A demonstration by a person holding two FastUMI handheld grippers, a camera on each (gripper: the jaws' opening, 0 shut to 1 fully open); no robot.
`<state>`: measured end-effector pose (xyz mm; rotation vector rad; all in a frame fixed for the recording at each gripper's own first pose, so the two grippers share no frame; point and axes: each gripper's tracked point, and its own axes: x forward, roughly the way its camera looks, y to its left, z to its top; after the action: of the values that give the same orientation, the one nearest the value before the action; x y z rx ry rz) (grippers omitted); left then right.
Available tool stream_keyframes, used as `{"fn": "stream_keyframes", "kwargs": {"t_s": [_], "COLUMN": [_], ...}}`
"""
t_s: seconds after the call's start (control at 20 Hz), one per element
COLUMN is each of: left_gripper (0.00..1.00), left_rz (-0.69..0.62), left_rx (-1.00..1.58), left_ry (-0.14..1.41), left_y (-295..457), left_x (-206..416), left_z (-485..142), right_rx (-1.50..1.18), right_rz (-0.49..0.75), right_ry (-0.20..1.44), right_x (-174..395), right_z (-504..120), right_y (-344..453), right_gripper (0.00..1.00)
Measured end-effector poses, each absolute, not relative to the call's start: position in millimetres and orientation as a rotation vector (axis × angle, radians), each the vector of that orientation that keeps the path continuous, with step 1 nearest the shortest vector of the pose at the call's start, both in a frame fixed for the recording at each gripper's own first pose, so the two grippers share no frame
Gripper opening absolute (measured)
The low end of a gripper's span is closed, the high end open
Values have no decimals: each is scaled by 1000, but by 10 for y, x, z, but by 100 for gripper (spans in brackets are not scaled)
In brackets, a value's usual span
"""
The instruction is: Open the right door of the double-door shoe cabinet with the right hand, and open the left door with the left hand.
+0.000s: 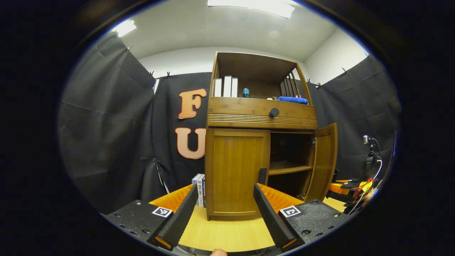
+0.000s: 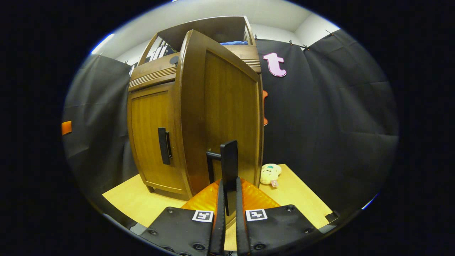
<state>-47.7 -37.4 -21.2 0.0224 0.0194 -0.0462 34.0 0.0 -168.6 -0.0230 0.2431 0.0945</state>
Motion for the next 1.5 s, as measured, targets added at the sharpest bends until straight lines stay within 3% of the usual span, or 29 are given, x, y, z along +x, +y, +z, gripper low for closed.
{"fn": "stream_keyframes", "kwargs": {"t_s": [0.05, 0.1, 0.15, 0.2, 0.3, 0.45, 0.55, 0.65, 0.7, 0.95, 1.0, 1.1, 1.15, 1.2, 1.3, 1.4, 1.45, 1.5], "left_gripper": [92, 92, 92, 92, 92, 92, 92, 92, 92, 92, 92, 92, 92, 92, 92, 92, 92, 92], "left_rz": [-49, -52, -56, -58, -62, -73, -79, -86, -90, -104, -108, -116, -120, -126, -137, -147, -152, -155], "left_rx": [22, 21, 20, 20, 18, 16, 22, 27, 29, 36, 38, 42, 43, 42, 38, 36, 34, 31], "left_ry": [22, 24, 25, 24, 20, 17, 22, 28, 29, 39, 39, 40, 41, 43, 50, 60, 67, 74], "left_y": [-393, -410, -428, -446, -483, -558, -602, -658, -680, -798, -819, -876, -923, -959, -1019, -1083, -1128, -1170], "left_x": [-471, -464, -465, -459, -461, -452, -456, -451, -445, -397, -391, -360, -366, -367, -346, -272, -235, -194], "left_z": [-225, -225, -226, -221, -210, -211, -236, -249, -249, -287, -290, -289, -315, -323, -359, -418, -448, -484], "right_rx": [-20, -15, -13, -18, -51, -76, -62, -61, -66, -56, -56, -36, -27, -20, -17, 9, 12, 5], "right_rz": [90, 88, 88, 86, 67, 31, 20, 5, -4, -29, -36, -69, -84, -102, -131, -113, -107, -107], "right_ry": [242, 240, 234, 226, 208, 202, 204, 201, 200, 208, 208, 201, 199, 195, 187, 193, 192, 189], "right_x": [299, 277, 263, 235, 210, 160, 144, 122, 111, 44, 30, 150, 30, -7, -55, -172, -219, -242], "right_z": [-1687, -1667, -1627, -1587, -1545, -1548, -1543, -1552, -1559, -1575, -1582, -1611, -1529, -1503, -1457, -1444, -1419, -1399], "right_y": [-51, -91, -119, -147, -235, -416, -512, -597, -646, -876, -920, -1108, -1170, -1248, -1397, -1424, -1433, -1435], "right_gripper": [24, 20, 24, 20, 24, 15, 19, 20, 15, 18, 10, 24, 8, 13, 8, 12, 3, 12]}}
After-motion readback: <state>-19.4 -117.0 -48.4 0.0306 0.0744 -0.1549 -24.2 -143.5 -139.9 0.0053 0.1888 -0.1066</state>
